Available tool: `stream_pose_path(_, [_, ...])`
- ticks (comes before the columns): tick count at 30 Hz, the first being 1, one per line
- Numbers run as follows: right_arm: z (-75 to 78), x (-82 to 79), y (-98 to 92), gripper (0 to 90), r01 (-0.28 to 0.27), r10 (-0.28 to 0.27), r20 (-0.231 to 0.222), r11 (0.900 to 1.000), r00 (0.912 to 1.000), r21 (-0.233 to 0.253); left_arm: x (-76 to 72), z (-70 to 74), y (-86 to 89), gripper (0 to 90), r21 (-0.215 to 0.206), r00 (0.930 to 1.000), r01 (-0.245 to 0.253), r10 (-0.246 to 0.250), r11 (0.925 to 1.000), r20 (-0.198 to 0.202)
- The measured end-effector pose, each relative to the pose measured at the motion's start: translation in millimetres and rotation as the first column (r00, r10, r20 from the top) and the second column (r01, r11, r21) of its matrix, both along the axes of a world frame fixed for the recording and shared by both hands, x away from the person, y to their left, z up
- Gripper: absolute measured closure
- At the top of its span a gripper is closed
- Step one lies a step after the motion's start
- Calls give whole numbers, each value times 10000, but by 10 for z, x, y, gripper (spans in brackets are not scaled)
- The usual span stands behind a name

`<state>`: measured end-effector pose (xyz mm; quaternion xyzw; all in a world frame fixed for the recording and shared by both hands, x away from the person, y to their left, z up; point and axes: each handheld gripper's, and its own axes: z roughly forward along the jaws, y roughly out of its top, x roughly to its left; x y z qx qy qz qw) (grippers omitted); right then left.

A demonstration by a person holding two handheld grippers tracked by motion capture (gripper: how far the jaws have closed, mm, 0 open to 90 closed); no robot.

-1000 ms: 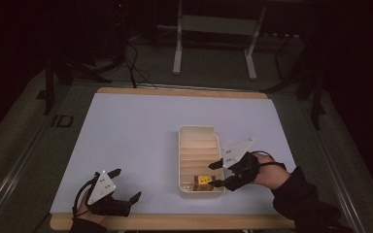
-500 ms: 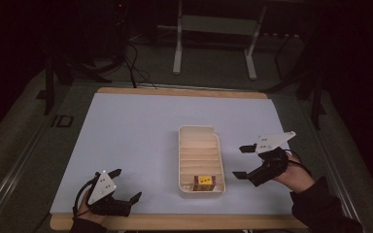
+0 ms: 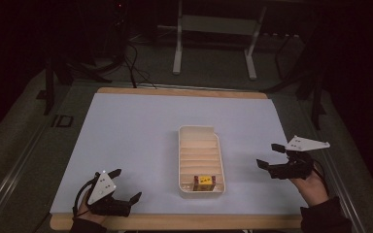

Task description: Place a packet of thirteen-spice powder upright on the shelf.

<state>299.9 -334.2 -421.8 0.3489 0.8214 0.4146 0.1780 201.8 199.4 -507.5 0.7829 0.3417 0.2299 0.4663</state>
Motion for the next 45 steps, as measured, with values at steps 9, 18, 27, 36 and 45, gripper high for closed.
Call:
stream_pose_path(9, [-194,-210,-223,151,1066,-1070,164,9940,9941,225,-2,0,-2,11,4,10000,-26,26,10000,-15])
stream_pose_path(18, [-289,-374,-284,151,1249,-1251,188,9921,9920,129,-5,0,-2,11,-1,10000,18,-18,10000,-27])
stream_pose_path(27, [-423,-569,-340,150,1219,-1217,173,9924,9924,-138,-6,-1,-5,11,54,10000,59,-59,10000,-20])
stream_pose_path(36, [-436,-679,-415,149,1029,-1029,-15,9946,9947,114,-10,0,-9,11,80,10000,76,-76,9999,-5])
stream_pose_path(45, [-448,-677,-451,149,1124,-1123,-33,9932,9937,316,-11,-4,-16,11,119,9999,109,-109,9999,-44])
